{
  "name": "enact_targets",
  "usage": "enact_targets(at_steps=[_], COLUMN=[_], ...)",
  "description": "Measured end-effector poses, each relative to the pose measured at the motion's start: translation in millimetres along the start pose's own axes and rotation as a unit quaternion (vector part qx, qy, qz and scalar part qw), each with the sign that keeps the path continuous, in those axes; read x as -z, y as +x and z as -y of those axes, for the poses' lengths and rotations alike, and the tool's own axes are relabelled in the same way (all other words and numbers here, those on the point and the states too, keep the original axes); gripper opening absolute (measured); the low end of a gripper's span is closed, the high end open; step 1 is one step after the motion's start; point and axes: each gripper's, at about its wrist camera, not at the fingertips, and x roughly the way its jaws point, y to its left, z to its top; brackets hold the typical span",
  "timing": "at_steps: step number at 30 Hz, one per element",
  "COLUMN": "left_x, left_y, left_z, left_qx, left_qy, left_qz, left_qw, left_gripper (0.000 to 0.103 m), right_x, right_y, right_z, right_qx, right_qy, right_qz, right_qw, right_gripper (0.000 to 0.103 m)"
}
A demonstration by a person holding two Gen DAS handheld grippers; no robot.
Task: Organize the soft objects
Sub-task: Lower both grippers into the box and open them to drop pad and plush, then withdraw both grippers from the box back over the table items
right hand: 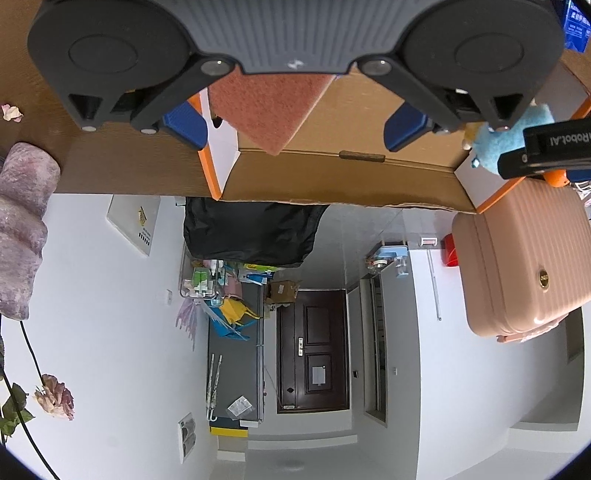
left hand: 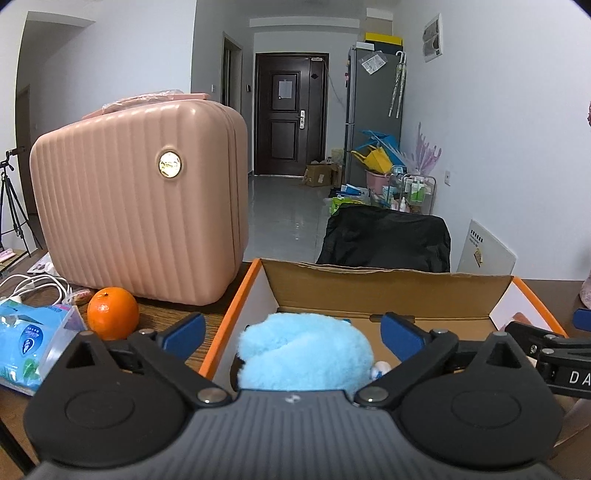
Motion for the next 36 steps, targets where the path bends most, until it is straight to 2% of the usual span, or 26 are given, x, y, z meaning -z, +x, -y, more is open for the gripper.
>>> enact_targets(at_steps=[9, 22, 36], left_x=[-1, 7, 28], left_y=[-9, -50, -94], left_z=[-4, -13, -27], left_qx=[0.002, 0.020, 0.034], left_qy=[-0.010, 0.001, 0.022], left_qz=[0.004, 0.033, 0.048], left_qw=[0.9999, 0.9992, 0.9981], left_gripper=[0.103, 0.103, 0.103], right_x=[1, 10, 39], right_y=[-10, -52, -101], right_z=[-1, -5, -11], right_qx=[0.007, 0.005, -0.013], right_qy=[0.000, -0.026, -0.046], right_qz=[0.007, 0.035, 0.051], right_qw=[1.000, 0.999, 0.998], right_gripper=[0.103, 0.103, 0.103])
